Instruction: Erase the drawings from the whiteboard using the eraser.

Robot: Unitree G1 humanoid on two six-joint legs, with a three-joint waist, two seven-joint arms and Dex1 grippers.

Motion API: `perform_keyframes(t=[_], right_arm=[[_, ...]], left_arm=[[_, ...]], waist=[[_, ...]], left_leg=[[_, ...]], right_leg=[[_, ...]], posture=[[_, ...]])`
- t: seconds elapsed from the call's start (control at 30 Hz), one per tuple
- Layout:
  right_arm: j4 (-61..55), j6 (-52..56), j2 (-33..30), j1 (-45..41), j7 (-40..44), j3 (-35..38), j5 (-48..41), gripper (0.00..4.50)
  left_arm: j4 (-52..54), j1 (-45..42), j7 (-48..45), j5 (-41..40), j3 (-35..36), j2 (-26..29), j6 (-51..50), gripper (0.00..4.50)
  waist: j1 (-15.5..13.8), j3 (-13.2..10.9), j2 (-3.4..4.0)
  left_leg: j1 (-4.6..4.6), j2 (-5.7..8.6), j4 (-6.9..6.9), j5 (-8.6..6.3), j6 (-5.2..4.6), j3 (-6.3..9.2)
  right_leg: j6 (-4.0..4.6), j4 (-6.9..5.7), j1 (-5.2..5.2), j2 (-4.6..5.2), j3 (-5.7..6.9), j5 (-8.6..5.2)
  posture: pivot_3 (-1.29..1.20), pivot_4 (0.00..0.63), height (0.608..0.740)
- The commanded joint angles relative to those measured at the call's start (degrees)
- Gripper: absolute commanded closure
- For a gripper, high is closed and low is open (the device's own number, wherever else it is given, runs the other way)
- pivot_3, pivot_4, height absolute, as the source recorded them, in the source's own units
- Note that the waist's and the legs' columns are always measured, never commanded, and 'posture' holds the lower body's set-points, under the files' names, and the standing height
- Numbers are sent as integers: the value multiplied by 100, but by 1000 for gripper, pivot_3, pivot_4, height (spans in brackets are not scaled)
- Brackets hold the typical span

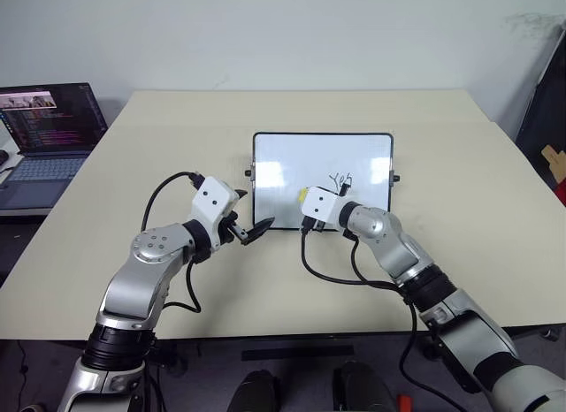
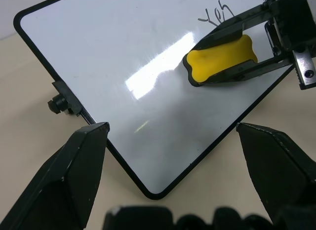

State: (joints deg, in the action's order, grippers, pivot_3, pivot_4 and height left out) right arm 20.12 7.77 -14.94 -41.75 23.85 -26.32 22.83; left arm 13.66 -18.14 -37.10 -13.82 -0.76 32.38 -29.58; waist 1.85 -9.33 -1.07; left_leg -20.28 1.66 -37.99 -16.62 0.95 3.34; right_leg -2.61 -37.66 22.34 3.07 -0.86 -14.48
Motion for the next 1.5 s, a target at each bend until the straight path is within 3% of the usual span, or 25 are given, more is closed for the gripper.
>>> perform_keyframes(t=[0.03,0.27,0.53,0.9,1.1,1.2,1.4,1.5], right_arm=[[422,62,-108,-220,-575,288,265,3363],[527,-26,-181,-305,-695,362,154,3373],[-90,204,150,9,-461,748,-442,3375],[-492,552,-419,652,455,175,-97,3375],[-701,413,-341,499,-53,519,-38,3376],[-1329,726,-175,568,67,1058,-661,3376],[-3265,2644,140,1284,666,2393,-2488,3377],[-3925,3228,-69,1595,806,2732,-2938,3377]], left_arm=[[156,-66,-13,-3,28,5,112,0],[169,-58,-6,-12,25,-10,104,0],[161,-62,-10,-21,3,-53,117,0],[91,-113,-50,-4,-45,-112,177,0],[43,-154,-59,-13,-74,-125,193,0],[18,-195,-89,-30,-83,-134,199,0],[-114,-383,-298,-70,-112,-160,453,0],[-208,-516,-389,-105,-129,-204,551,0]], waist=[[-5,-1,0],[-15,-4,-1],[-9,-7,2],[-18,-5,2],[-16,-6,2],[-32,-15,2],[-53,-20,3],[-49,-20,3]], left_leg=[[0,0,0,1,0,0],[-7,0,1,3,2,8],[-20,-2,5,2,2,23],[-57,-2,18,-7,7,39],[-53,-3,17,-7,7,40],[-54,-2,14,-5,8,39],[-81,-4,20,-9,13,48],[-171,-3,14,1,35,47]], right_leg=[[0,0,0,0,0,0],[1,7,1,1,-1,0],[2,24,2,2,1,0],[1,66,20,6,14,1],[1,65,16,4,15,1],[0,64,15,4,14,2],[2,68,40,5,20,-1],[2,65,130,6,19,-2]], posture=[[0,150,740],[0,150,740],[0,150,740],[0,150,740],[0,150,740],[0,150,740],[0,150,740],[0,150,740]])
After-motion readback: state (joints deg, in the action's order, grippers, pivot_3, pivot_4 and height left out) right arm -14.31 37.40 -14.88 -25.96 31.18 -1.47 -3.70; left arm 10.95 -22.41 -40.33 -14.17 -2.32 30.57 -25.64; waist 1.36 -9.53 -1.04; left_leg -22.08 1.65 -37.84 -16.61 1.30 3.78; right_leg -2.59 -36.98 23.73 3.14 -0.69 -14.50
